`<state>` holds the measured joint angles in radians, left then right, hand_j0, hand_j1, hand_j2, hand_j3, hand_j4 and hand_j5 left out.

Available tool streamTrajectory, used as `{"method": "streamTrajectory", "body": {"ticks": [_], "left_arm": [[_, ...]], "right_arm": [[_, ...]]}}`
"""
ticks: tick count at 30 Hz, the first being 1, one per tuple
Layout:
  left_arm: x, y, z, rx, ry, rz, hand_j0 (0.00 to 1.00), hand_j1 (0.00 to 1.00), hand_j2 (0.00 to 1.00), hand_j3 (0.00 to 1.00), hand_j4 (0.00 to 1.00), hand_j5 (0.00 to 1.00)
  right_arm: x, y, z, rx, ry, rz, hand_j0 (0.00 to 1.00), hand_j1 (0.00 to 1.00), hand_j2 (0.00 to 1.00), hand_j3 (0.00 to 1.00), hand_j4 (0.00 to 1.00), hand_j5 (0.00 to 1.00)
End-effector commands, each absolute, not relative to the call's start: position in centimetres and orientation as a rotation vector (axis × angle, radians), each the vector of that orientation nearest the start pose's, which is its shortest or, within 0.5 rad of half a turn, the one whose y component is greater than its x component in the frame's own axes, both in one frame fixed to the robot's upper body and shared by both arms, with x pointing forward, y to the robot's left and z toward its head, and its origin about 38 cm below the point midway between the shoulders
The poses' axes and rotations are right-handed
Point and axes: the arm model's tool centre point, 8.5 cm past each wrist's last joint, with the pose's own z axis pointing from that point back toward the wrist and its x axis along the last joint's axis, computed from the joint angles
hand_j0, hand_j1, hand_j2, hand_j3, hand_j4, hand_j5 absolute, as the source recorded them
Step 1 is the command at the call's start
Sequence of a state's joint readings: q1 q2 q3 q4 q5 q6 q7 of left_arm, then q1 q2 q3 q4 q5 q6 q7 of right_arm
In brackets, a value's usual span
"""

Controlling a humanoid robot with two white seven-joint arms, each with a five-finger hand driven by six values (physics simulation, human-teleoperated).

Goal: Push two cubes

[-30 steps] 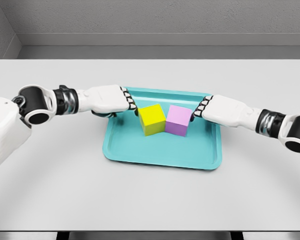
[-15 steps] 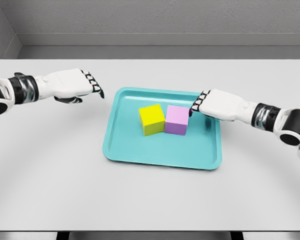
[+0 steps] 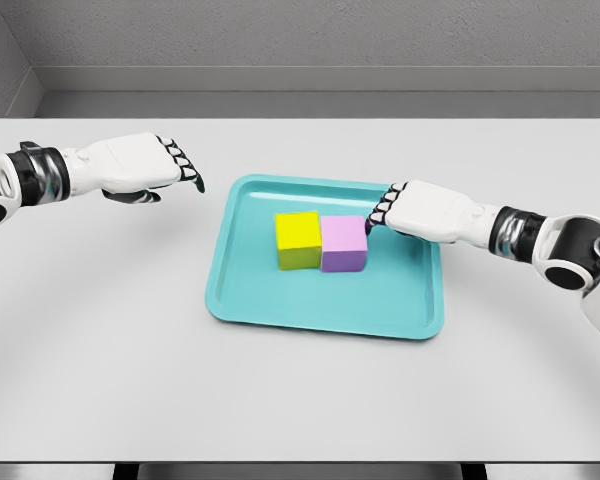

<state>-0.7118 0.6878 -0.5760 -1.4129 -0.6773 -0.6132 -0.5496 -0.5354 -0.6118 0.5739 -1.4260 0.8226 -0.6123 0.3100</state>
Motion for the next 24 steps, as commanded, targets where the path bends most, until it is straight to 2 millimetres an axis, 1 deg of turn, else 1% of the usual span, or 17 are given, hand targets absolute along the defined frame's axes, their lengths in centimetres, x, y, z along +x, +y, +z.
{"method": "streamTrajectory", "body": {"ticks": [1,8,13,15,18,21,22,24], "left_arm": [[46.2,27.0,22.5,-0.829,1.779,3.012,0.72,0.72,0.72,0.72,0.72,0.72],[46.3,27.0,22.6,-0.823,1.793,3.013,0.72,0.72,0.72,0.72,0.72,0.72],[46.3,27.1,22.6,-0.824,1.796,3.011,0.72,0.72,0.72,0.72,0.72,0.72],[46.3,27.1,22.6,-0.824,1.796,3.011,0.72,0.72,0.72,0.72,0.72,0.72],[46.3,27.1,22.6,-0.823,1.793,3.012,0.72,0.72,0.72,0.72,0.72,0.72],[46.3,27.0,22.7,-0.825,1.795,3.009,0.73,0.73,0.73,0.73,0.73,0.73],[46.3,27.1,22.8,-0.827,1.795,3.008,0.73,0.73,0.73,0.73,0.73,0.73],[46.0,28.7,23.2,-0.837,1.804,3.030,0.77,0.77,0.77,0.77,0.77,0.77]], "right_arm": [[43.3,-23.9,15.6,0.743,1.971,-2.883,0.63,0.63,0.63,0.63,0.63,0.63],[43.5,-23.9,15.8,0.749,1.970,-2.878,0.63,0.63,0.63,0.63,0.63,0.63],[43.5,-23.4,15.8,0.739,1.975,-2.872,0.63,0.63,0.63,0.63,0.63,0.63],[43.7,-23.6,15.7,0.743,1.976,-2.879,0.63,0.63,0.63,0.63,0.63,0.63],[44.0,-24.5,15.2,0.762,1.962,-2.913,0.63,0.63,0.63,0.63,0.63,0.63],[44.4,-25.0,15.4,0.784,1.952,-2.923,0.63,0.63,0.63,0.63,0.63,0.63],[44.5,-25.6,15.8,0.807,1.938,-2.926,0.64,0.64,0.64,0.64,0.64,0.64],[44.6,-27.9,18.8,0.915,1.911,-2.885,0.65,0.65,0.65,0.65,0.65,0.65]]}}
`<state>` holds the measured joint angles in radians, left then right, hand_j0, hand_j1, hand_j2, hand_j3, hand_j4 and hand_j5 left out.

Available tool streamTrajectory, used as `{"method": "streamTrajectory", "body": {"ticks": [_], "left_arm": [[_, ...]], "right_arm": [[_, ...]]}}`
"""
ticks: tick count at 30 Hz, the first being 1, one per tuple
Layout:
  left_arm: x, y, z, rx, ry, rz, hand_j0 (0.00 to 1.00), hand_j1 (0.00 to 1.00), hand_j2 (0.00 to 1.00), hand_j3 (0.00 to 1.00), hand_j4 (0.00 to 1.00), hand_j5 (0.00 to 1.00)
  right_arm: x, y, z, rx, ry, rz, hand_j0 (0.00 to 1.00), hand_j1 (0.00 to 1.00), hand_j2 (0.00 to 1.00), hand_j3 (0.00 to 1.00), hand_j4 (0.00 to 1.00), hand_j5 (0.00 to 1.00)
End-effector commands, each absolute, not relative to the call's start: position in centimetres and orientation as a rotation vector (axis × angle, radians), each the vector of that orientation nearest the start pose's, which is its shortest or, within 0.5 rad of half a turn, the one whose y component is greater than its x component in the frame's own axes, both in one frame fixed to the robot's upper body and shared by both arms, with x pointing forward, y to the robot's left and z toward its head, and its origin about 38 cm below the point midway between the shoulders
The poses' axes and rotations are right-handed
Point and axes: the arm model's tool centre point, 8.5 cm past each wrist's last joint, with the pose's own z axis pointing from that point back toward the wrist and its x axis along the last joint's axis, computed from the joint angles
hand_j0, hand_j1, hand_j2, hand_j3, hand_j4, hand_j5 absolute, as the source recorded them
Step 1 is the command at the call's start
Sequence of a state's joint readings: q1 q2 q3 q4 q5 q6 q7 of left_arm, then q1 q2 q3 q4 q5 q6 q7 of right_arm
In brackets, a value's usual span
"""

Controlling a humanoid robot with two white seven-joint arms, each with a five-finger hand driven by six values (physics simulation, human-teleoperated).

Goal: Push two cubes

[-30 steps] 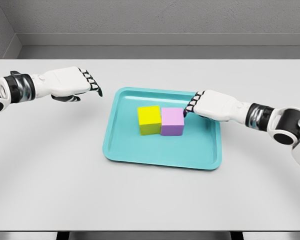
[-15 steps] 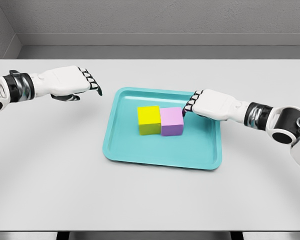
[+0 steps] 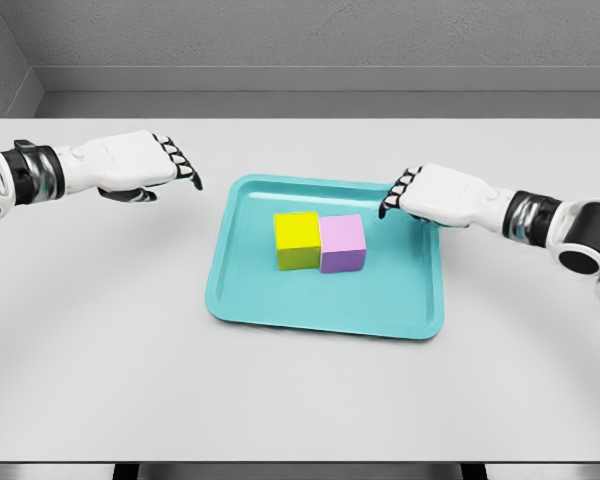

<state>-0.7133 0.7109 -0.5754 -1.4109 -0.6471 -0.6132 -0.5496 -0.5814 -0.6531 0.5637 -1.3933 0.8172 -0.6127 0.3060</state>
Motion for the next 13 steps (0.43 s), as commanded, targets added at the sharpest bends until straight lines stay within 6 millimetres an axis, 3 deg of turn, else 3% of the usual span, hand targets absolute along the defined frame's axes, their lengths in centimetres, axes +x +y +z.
{"method": "streamTrajectory", "body": {"ticks": [1,2,3,4,5,6,13], "left_arm": [[45.9,29.3,23.4,-0.838,1.812,3.035,0.80,0.80,0.80,0.80,0.80,0.80],[45.8,29.9,23.6,-0.841,1.815,3.046,0.85,0.85,0.85,0.85,0.85,0.85],[45.8,30.2,23.6,-0.846,1.816,3.049,0.91,0.91,0.91,0.91,0.91,0.91],[45.9,30.5,23.8,-0.861,1.821,3.048,1.00,1.00,1.00,1.00,1.00,1.00],[45.9,31.1,24.1,-0.877,1.828,3.048,1.00,1.00,1.00,1.00,1.00,1.00],[45.7,32.1,24.4,-0.894,1.822,3.063,1.00,1.00,1.00,1.00,1.00,1.00],[46.4,36.7,23.9,-0.949,1.939,3.156,1.00,1.00,1.00,1.00,1.00,1.00]], "right_arm": [[44.5,-28.8,20.7,0.982,1.935,-2.834,0.65,0.65,0.65,0.65,0.65,0.65],[44.2,-30.1,23.9,1.088,1.972,-2.741,0.65,0.65,0.65,0.65,0.65,0.65],[43.8,-31.7,25.4,1.155,2.018,-2.699,0.68,0.68,0.68,0.68,0.68,0.68],[43.0,-33.9,26.3,1.217,2.081,-2.670,1.00,1.00,1.00,1.00,1.00,1.00],[42.2,-36.1,26.1,1.238,2.121,-2.702,1.00,1.00,1.00,1.00,1.00,1.00],[41.7,-36.9,26.0,1.229,2.134,-2.720,1.00,1.00,1.00,1.00,1.00,1.00],[41.4,-37.4,24.6,1.206,2.132,-2.776,1.00,1.00,1.00,1.00,1.00,1.00]]}}
